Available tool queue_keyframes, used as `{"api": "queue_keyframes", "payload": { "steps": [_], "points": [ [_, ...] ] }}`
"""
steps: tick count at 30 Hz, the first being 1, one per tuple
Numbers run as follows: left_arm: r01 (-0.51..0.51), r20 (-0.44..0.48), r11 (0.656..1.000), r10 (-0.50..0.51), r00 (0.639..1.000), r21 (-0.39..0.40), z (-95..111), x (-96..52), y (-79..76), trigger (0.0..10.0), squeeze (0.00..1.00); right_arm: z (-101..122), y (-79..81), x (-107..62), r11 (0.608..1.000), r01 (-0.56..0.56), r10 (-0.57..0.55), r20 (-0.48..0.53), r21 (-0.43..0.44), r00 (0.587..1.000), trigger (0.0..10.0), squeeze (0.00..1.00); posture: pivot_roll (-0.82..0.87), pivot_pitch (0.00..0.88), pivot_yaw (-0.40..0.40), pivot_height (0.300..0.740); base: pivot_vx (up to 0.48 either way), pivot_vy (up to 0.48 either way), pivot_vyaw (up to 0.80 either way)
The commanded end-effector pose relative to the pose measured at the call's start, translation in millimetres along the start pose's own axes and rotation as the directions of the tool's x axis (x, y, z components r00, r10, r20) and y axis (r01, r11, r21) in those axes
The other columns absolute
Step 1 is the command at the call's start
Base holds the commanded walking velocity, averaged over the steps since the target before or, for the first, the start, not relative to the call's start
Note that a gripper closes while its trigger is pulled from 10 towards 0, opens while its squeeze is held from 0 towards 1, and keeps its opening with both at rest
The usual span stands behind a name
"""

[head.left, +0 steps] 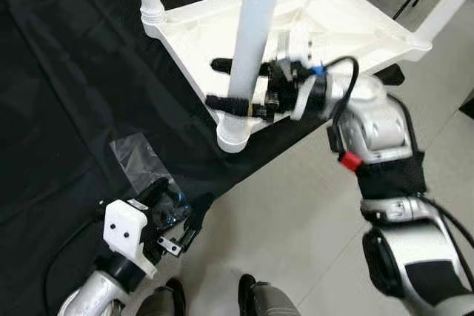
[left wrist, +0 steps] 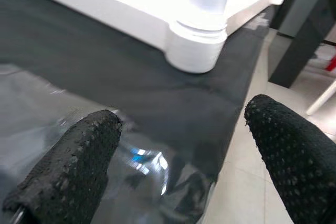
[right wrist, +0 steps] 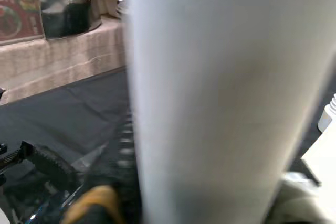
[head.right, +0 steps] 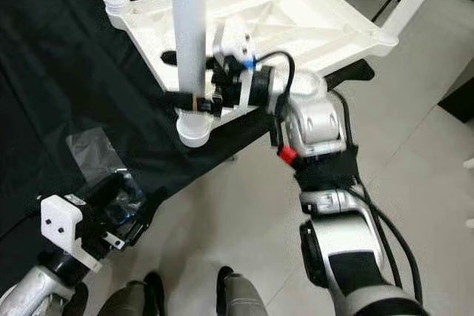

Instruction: Building children table

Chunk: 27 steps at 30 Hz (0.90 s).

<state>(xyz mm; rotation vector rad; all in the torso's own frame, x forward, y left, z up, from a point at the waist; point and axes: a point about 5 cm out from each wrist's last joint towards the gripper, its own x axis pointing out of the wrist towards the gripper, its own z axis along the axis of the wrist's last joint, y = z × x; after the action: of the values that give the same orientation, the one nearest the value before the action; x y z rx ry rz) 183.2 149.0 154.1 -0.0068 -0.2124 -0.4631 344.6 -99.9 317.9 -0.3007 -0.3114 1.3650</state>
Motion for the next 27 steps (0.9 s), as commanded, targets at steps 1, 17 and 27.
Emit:
{"api": "queue_keyframes", "payload": {
  "steps": [1, 17, 27],
  "points": [
    [0.001, -0.014, 1.000, -0.002, 1.000, -0.005, -0.7, -2.7, -3.4, 10.0, 0.00, -3.4, 2.7, -0.1, 0.999, -0.039, 0.039, 0.004, 0.006, 0.999, 0.0, 0.00, 0.08, 0.331, -0.116, 0.740, 0.000, 0.000, 0.00],
    [-0.009, -0.028, 1.000, 0.009, 1.000, -0.005, -6.9, -5.3, 0.9, 10.0, 0.00, -125.6, 120.9, -22.7, 0.569, 0.815, -0.665, -0.520, 0.112, 0.536, 0.0, 0.00, 0.02, 0.298, -0.117, 0.740, 0.000, 0.000, 0.00],
    [-0.021, -0.014, 1.000, 0.021, 1.000, 0.017, -11.1, 5.6, 7.7, 10.0, 0.00, -109.4, 75.7, -10.1, 0.624, 0.780, -0.702, -0.416, 0.031, 0.578, 10.0, 0.00, 0.02, 0.245, -0.119, 0.740, 0.000, 0.000, 0.00]
  ]
}}
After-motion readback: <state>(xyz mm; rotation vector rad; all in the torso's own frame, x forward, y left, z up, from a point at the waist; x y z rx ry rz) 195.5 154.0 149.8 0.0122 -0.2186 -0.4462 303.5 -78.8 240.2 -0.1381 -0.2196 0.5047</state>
